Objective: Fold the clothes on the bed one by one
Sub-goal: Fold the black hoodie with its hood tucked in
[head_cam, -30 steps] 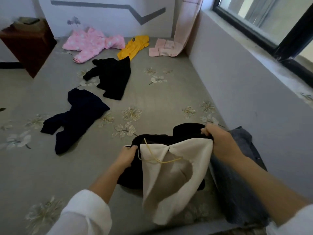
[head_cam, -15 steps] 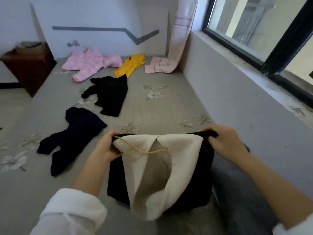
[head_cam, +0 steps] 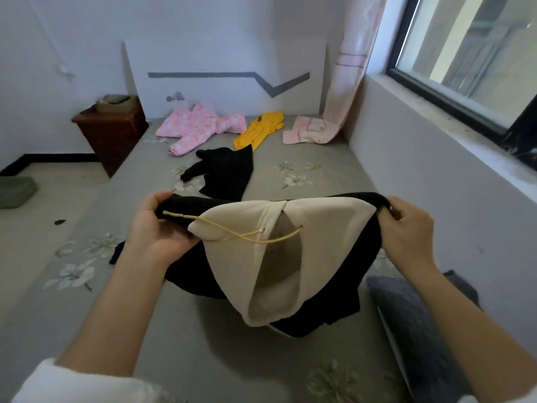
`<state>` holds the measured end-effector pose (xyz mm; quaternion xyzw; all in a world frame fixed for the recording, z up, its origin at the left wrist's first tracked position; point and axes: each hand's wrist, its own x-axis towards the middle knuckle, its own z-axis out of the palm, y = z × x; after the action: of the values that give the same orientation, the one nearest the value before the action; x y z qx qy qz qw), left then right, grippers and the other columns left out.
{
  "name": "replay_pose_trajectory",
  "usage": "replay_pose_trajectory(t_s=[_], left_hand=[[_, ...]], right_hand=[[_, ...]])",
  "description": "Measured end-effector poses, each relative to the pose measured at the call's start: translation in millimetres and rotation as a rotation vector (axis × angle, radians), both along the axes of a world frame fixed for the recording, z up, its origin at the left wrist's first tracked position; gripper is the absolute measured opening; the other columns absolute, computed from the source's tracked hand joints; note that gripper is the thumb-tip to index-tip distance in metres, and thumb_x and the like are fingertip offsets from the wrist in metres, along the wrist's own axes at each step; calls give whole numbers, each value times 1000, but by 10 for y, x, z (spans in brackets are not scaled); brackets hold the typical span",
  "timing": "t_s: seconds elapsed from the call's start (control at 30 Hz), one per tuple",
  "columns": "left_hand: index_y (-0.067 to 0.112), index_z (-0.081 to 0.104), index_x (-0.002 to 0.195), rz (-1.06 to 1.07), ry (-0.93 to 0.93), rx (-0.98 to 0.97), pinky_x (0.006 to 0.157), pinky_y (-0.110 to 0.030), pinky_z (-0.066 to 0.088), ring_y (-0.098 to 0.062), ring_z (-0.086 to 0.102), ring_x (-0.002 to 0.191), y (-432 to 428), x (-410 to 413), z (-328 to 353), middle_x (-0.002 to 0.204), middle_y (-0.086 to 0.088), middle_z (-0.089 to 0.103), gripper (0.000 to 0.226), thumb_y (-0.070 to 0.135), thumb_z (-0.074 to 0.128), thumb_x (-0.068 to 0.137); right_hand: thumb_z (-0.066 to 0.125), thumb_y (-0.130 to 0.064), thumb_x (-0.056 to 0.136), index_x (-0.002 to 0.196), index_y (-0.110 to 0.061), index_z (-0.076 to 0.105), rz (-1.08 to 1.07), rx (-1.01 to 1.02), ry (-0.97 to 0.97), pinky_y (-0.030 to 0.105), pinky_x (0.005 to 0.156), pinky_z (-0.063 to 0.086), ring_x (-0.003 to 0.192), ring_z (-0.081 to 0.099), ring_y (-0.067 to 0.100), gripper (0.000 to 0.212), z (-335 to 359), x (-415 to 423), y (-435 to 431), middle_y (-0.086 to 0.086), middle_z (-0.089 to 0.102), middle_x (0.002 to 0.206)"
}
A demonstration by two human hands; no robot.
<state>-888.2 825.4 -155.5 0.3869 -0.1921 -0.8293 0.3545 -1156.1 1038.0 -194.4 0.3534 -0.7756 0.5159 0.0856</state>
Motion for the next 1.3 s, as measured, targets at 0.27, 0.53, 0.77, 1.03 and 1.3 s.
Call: replay_pose_trajectory(t_s=[0.27,0.53,0.77,1.03,1.3], left_hand=[[24,54,92,-66,-473,-438,68,-35,48,-17,62,83,-537,65,224,89,2,62,10,34,57,93],[16,43,135,-175,-714,-323,100,-55,39,-31,51,120,-1052,-274,88,132,-10,53,47,35,56,94],[20,64,94,66,-388,-693,64,-32,54,-18,71,81,-1390,-593,557,96,-2,73,15,33,61,92],[33,75,88,238,-169,-996,87,-32,54,-19,65,107,-1090,-234,558,103,3,72,15,44,65,85],[26,70,106,162,-568,-733,100,-48,45,-19,64,107,-243,515,-1164,102,9,72,23,40,58,92]], right_hand=[[45,-14,93,77,-22,63,114,-240,-417,19,39,45,44,65,22,25,322,-113,-216,6,66,54],[45,-15,96,82,-20,59,161,33,-637,25,63,54,73,70,19,21,239,-471,-847,9,71,81],[51,-10,91,85,-25,62,129,-161,-492,34,75,51,84,62,22,20,835,-868,-1334,10,66,94],[47,-15,88,86,-42,61,152,-223,-140,10,72,46,80,59,-5,31,966,-562,-890,-23,65,84],[57,-7,90,112,-15,67,158,337,13,31,80,40,95,56,22,26,-506,-149,-189,9,65,103]])
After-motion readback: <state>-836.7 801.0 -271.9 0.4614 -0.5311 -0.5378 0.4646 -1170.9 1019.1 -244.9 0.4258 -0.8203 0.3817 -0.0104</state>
